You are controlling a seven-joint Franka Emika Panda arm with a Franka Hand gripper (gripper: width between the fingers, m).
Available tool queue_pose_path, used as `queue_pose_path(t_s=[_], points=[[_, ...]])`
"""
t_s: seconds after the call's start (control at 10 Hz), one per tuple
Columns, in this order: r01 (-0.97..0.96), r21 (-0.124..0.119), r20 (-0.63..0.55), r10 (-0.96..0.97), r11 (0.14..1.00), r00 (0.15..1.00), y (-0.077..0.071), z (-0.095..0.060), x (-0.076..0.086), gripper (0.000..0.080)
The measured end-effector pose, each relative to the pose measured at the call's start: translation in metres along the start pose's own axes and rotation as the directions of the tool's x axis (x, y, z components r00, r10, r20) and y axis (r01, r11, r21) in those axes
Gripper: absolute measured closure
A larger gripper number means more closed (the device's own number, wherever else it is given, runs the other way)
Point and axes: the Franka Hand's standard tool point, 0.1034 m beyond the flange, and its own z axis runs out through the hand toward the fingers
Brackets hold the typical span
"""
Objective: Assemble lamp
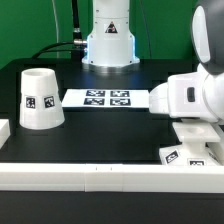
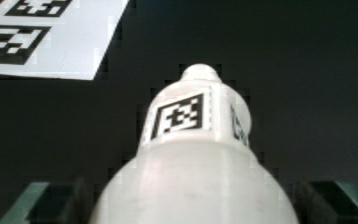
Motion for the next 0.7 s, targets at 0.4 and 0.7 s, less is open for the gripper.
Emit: queue_pose_path(t_s=[0.4, 0.7], points=[[0.049, 0.006, -0.035, -0.049, 0.999, 0.998, 0.005, -0.019, -0.008, 0.0229], [0.081, 0.016, -0.107, -0.078, 0.997, 0.991, 0.017, -0.064, -0.044, 0.0229]])
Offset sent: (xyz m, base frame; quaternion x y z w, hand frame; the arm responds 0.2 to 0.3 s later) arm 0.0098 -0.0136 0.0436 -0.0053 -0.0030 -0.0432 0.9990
